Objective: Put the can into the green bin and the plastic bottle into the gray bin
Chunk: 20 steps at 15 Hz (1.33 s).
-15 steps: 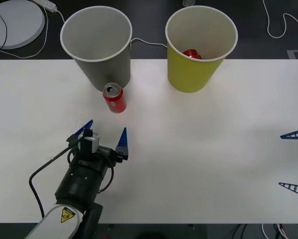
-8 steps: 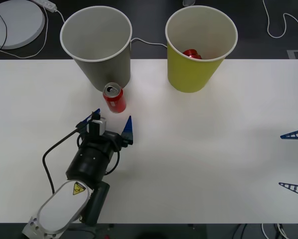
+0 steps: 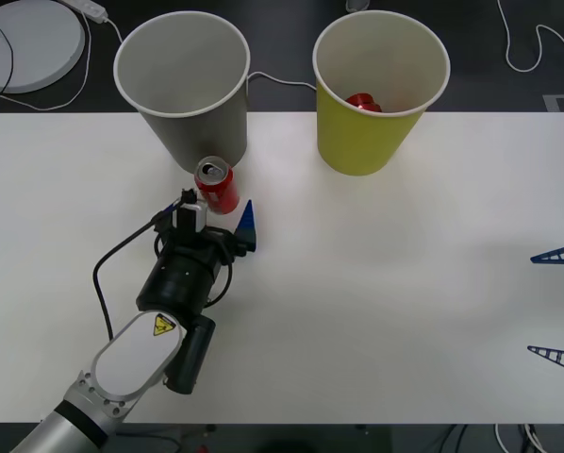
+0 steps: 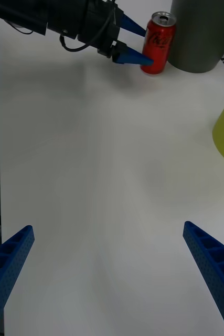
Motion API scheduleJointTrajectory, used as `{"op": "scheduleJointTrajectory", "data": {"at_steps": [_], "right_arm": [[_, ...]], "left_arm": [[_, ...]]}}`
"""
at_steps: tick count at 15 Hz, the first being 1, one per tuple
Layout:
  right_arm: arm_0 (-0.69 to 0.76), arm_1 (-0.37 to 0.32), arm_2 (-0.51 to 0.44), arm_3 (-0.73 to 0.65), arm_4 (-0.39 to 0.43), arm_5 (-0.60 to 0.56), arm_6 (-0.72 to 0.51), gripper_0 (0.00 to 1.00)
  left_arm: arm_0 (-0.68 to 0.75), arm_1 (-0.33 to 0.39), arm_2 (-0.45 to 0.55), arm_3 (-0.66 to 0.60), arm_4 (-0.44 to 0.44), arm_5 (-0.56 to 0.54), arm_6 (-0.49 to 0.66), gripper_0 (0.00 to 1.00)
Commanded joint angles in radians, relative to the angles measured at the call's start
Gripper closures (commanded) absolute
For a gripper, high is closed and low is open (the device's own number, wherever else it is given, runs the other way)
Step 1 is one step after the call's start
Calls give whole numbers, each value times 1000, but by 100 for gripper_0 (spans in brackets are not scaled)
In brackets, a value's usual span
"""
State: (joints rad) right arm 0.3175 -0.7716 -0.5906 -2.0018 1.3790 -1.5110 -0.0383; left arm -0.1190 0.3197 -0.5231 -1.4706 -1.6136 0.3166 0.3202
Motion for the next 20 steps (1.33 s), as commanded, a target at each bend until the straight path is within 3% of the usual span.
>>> {"op": "scheduleJointTrajectory", "data": {"at_steps": [1,6,17,18,19,20], "right_arm": [[0,0,0,0,0,0,0,0],[0,0,0,0,0,0,0,0],[0,0,0,0,0,0,0,0],[0,0,0,0,0,0,0,0],[0,0,0,0,0,0,0,0],[0,0,0,0,0,0,0,0]], "left_arm": [[-19,-5,0,10,11,1,7,0],[-113,-25,0,121,14,9,16,0],[-152,-39,-1,153,31,21,28,0],[-149,-39,0,153,29,21,30,34],[-152,-39,-1,153,26,19,30,89],[-149,-39,-3,153,24,21,28,97]]}}
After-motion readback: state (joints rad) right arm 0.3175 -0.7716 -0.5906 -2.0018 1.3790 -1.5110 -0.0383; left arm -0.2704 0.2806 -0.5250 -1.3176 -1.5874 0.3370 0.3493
